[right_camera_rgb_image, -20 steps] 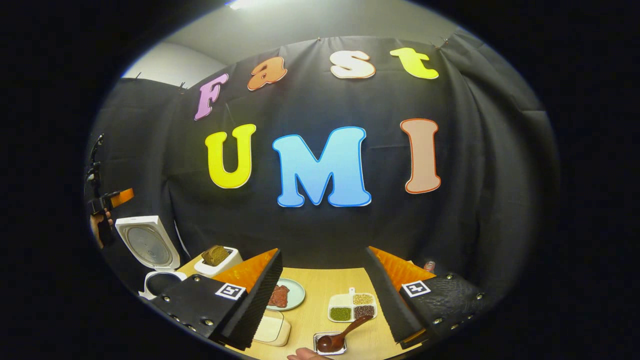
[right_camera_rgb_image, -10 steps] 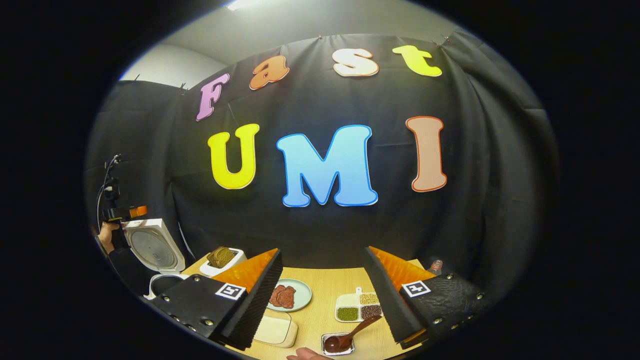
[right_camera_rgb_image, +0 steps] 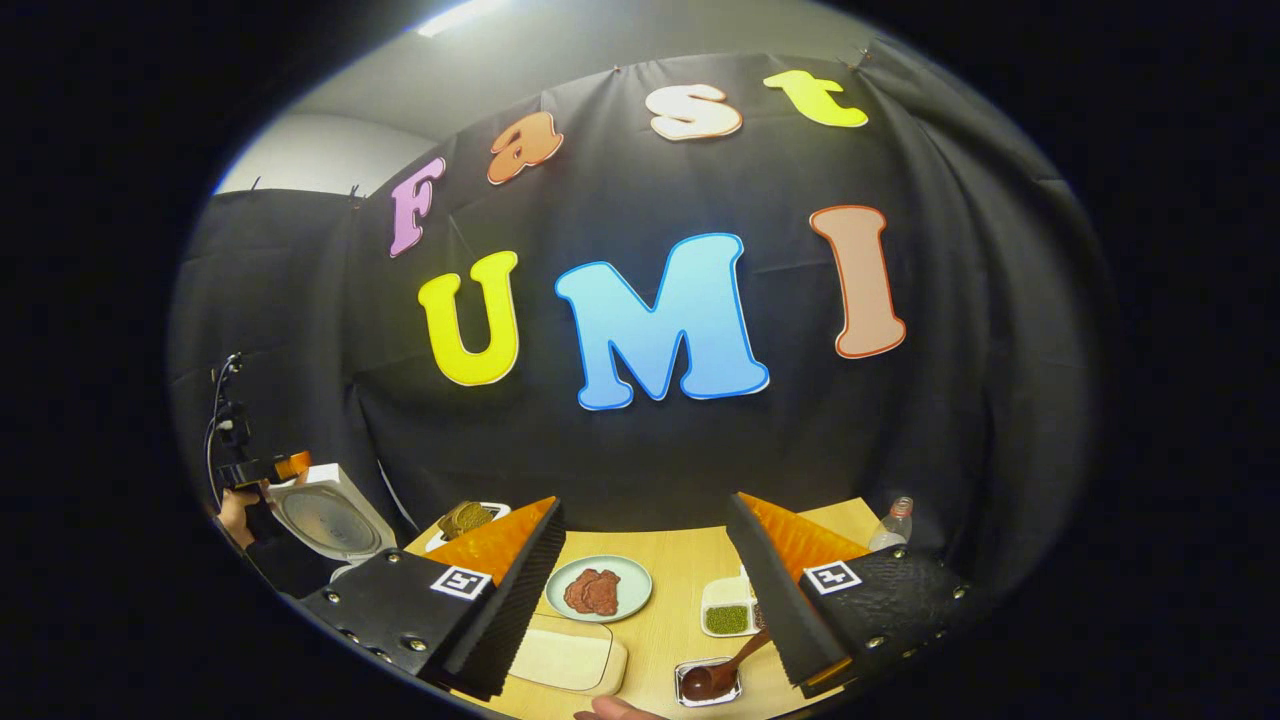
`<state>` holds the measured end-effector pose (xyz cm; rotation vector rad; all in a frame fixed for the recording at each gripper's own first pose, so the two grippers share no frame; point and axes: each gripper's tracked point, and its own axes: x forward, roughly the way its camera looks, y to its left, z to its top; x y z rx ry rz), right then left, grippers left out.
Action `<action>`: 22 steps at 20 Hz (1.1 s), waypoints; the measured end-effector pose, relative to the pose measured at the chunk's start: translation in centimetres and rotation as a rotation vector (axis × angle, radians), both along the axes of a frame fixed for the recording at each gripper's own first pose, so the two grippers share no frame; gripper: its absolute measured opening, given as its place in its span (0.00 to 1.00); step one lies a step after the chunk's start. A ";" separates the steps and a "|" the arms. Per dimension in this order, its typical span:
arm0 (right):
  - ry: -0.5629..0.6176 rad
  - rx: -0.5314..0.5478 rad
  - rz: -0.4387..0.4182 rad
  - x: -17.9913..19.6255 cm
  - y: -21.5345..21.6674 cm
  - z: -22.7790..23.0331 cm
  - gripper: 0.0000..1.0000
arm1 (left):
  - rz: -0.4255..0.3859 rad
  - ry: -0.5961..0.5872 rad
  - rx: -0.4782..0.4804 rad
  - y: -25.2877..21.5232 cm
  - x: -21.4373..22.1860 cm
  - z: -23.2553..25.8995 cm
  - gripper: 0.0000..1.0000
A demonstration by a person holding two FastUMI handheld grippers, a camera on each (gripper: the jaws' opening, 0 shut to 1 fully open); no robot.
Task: Close the left gripper, press the button to open the rice cooker; take a wooden spoon from the chopstick holder with the right hand, scoop a spoonful of rice and pour it into the rice cooker, then put the wooden spoon back into the chopstick holder.
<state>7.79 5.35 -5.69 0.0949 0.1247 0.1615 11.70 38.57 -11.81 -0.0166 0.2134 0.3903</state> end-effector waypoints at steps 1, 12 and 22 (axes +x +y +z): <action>-0.003 -0.012 -0.009 0.0 -0.2 0.1 0.98 | -0.004 -0.017 0.013 -0.7 -0.9 0.0 1.00; -0.136 -0.169 0.037 -1.2 2.7 2.5 0.98 | -0.014 -0.037 0.036 -6.9 -8.3 -4.2 0.97; -0.120 -0.163 0.074 -2.2 3.7 2.5 0.98 | -0.029 0.024 -0.015 -9.9 -12.0 -9.3 0.96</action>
